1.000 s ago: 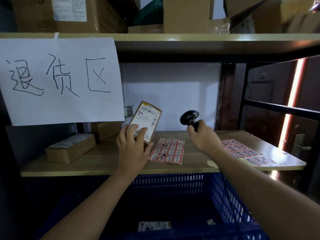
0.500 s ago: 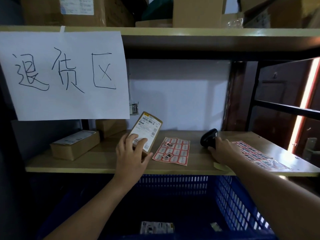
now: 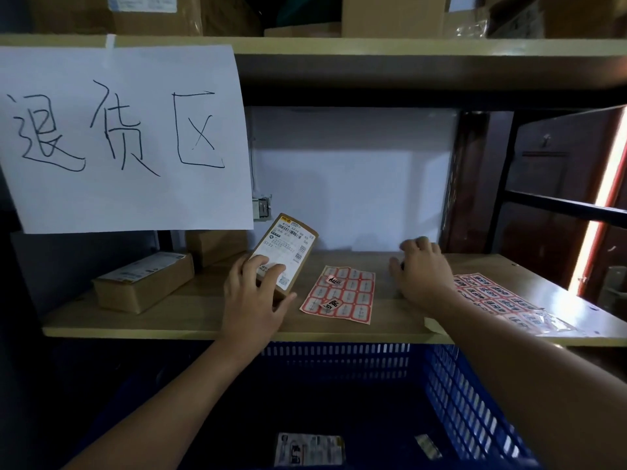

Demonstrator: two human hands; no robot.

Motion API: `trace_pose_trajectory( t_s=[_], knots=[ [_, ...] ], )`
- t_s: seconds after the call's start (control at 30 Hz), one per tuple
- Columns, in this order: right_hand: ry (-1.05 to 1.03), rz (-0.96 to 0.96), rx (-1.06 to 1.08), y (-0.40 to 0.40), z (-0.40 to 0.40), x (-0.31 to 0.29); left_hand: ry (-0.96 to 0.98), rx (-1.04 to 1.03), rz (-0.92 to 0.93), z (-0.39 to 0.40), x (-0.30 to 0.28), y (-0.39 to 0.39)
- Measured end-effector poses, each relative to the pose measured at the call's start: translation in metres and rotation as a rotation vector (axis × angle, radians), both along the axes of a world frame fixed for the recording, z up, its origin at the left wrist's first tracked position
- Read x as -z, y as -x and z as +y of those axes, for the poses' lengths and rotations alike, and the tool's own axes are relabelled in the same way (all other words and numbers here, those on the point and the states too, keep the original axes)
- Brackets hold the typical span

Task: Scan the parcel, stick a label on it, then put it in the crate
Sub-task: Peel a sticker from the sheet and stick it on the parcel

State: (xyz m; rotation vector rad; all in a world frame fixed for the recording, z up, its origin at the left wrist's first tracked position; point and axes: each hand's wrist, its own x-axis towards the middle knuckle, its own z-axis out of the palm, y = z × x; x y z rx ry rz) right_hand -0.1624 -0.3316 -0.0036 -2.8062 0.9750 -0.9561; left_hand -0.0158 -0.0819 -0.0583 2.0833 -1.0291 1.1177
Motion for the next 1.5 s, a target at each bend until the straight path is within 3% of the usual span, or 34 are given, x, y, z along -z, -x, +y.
trace_pose_trajectory(
  t_s=[0.13, 0.23, 0.43, 0.7, 0.93, 1.1, 1.23, 1.37, 1.5],
  knots=[
    [-0.124, 0.091, -0.258, -0.034, 0.025, -0.003, -0.001, 0.001, 0.013, 0.002, -0.001, -0.002],
    [-0.187, 0.184, -0.330, -0.065, 0.035, -0.001, -0.020, 0.009, 0.004, 0.007, 0.000, -0.006],
    [-0.204, 0.418, -0.258, -0.113, 0.038, 0.003, -0.025, 0.001, -0.014, 0.017, 0.003, -0.013],
    [-0.227, 0.509, -0.135, -0.126, 0.038, 0.008, -0.069, -0.020, -0.091, 0.017, 0.003, -0.018],
    [-0.368, 0.291, -0.188, -0.115, 0.040, 0.008, -0.088, -0.035, -0.101, 0.018, 0.003, -0.018],
    [-0.474, -0.057, -0.254, -0.101, 0.044, 0.003, -0.097, -0.040, -0.075, 0.017, 0.002, -0.018],
    [-0.640, -0.054, -0.297, -0.089, 0.053, 0.005, -0.098, -0.046, -0.065, 0.018, 0.004, -0.016],
    [-0.659, -0.036, -0.337, -0.082, 0.059, 0.007, -0.093, -0.054, -0.042, 0.019, 0.003, -0.014],
    [-0.851, -0.354, -0.339, -0.074, 0.069, -0.009, -0.064, -0.067, -0.013, 0.023, 0.000, -0.013]
  ],
)
